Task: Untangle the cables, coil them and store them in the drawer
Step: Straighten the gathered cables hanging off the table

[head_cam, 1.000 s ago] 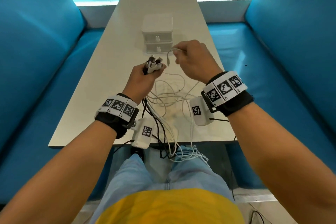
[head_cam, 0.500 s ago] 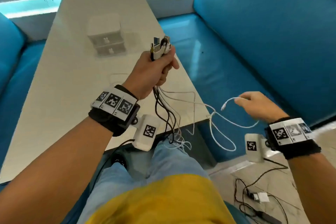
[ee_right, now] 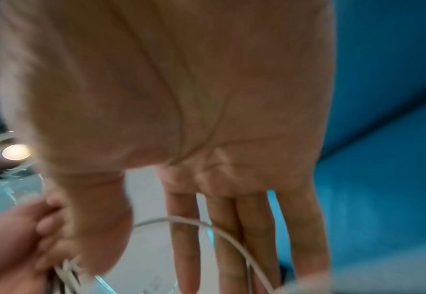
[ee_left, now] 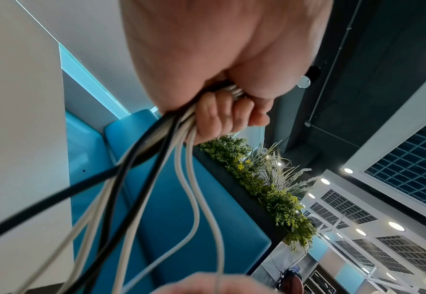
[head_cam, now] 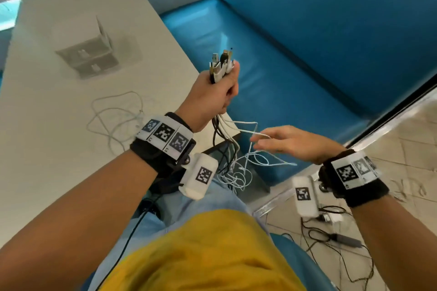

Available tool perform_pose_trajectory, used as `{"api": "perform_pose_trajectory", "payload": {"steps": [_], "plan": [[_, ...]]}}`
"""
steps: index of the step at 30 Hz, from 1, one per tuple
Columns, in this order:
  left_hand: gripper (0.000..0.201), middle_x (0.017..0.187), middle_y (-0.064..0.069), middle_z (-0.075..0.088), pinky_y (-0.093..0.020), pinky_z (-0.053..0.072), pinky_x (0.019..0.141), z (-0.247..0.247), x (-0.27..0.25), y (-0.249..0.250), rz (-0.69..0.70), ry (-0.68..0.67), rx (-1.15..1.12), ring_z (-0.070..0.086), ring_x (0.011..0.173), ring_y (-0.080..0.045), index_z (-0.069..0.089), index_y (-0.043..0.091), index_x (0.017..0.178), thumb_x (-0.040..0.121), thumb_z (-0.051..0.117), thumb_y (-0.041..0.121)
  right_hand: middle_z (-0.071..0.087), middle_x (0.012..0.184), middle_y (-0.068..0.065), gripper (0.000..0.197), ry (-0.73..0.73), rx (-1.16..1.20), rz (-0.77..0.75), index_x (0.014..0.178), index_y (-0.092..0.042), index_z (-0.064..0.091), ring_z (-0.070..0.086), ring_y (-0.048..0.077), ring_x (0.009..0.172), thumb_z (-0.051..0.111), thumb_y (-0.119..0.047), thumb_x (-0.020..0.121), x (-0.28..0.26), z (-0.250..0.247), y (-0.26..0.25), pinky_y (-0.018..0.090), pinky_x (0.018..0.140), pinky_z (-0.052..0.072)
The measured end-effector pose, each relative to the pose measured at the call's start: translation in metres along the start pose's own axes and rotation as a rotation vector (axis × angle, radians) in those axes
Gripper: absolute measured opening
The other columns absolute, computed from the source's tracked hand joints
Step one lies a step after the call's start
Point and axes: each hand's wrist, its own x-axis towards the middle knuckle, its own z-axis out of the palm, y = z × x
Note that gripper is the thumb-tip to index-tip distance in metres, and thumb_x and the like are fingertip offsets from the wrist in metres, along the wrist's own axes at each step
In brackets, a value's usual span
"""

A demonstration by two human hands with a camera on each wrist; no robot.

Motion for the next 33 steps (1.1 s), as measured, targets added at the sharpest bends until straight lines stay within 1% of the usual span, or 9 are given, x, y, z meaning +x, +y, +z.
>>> {"api": "perform_pose_trajectory", "payload": {"steps": [4,7,10,13,18,25,28,30,33], "plan": [[0.048,0.043,0.005,0.033,-0.023,0.016,0.042,0.003,0.004,0.001,0.008,-0.006,-0.041,0.024,0.037,-0.009,0.040,0.012,0.060,0.100,0.043,0.037,0.070,0.104,-0.011,0.021,-0.055,-0.150,0.058,0.108,-0.026,0.068,0.063,0.002,0.098,0.067,-0.031,0.088,0.015,0.010,0.043,0.018,0.087,0.045],[0.047,0.043,0.004,0.033,-0.024,0.014,0.043,-0.003,0.006,0.002,-0.002,-0.018,-0.068,0.023,0.038,-0.010,0.040,0.012,0.061,0.101,0.042,0.037,0.069,0.084,0.002,0.007,0.075,0.047,0.132,0.088,-0.016,0.070,0.064,0.012,0.078,0.065,-0.011,0.089,0.025,0.012,0.087,0.022,0.072,0.052],[0.048,0.044,0.004,0.031,-0.026,0.011,0.045,-0.006,0.007,0.002,-0.027,-0.023,-0.088,0.020,0.041,-0.011,0.041,0.014,0.060,0.100,0.042,0.040,0.066,0.072,0.010,0.010,0.293,0.090,0.281,0.090,-0.006,0.068,0.064,0.015,0.058,0.063,0.002,0.087,0.035,0.011,0.127,0.025,0.060,0.055],[0.048,0.045,0.003,0.029,-0.029,0.010,0.048,-0.002,0.009,0.002,-0.023,-0.034,-0.075,0.019,0.042,-0.011,0.042,0.014,0.060,0.100,0.042,0.040,0.069,0.079,0.011,0.011,0.311,0.077,0.378,0.098,-0.005,0.067,0.068,0.019,0.065,0.067,-0.007,0.087,0.045,0.015,0.150,0.030,0.066,0.058],[0.048,0.044,0.005,0.029,-0.024,0.013,0.044,0.005,0.011,0.001,-0.025,-0.053,-0.027,0.021,0.040,-0.009,0.043,0.014,0.060,0.100,0.042,0.040,0.067,0.068,0.006,0.016,0.395,0.016,0.343,0.080,-0.013,0.060,0.063,0.017,0.062,0.070,-0.025,0.086,0.057,0.024,0.151,0.032,0.068,0.053],[0.049,0.045,0.003,0.028,-0.024,0.012,0.044,0.008,0.010,0.003,-0.023,-0.059,-0.039,0.019,0.042,-0.011,0.043,0.015,0.058,0.100,0.043,0.039,0.063,0.080,0.011,0.075,0.427,0.140,0.315,0.143,-0.024,0.030,0.063,0.018,0.062,0.074,-0.019,0.083,0.077,0.030,0.146,0.023,0.051,0.044],[0.051,0.046,-0.001,0.030,-0.028,0.013,0.046,0.008,0.008,0.004,0.002,-0.052,0.001,0.021,0.043,-0.013,0.039,0.013,0.057,0.100,0.042,0.039,0.065,0.112,0.009,0.047,0.242,-0.136,0.383,0.133,-0.018,0.053,0.064,0.021,0.085,0.066,-0.025,0.089,0.086,0.031,0.146,0.030,0.074,0.053],[0.053,0.050,-0.010,0.033,-0.031,0.021,0.047,0.004,0.009,-0.001,0.040,-0.041,0.124,0.027,0.044,-0.019,0.035,0.014,0.055,0.101,0.041,0.040,0.067,0.116,0.007,0.029,0.343,-0.226,0.298,0.117,-0.014,0.066,0.062,0.015,0.094,0.065,-0.021,0.089,0.091,0.022,0.137,0.027,0.088,0.047],[0.051,0.047,-0.005,0.035,-0.033,0.040,0.057,0.001,0.008,-0.013,0.009,-0.048,0.232,0.041,0.046,-0.023,0.033,0.018,0.057,0.101,0.038,0.044,0.065,0.082,-0.002,0.009,0.583,0.083,0.104,0.096,-0.014,0.068,0.059,-0.005,0.063,0.061,-0.013,0.090,0.089,-0.002,0.083,0.017,0.065,0.046]]}}
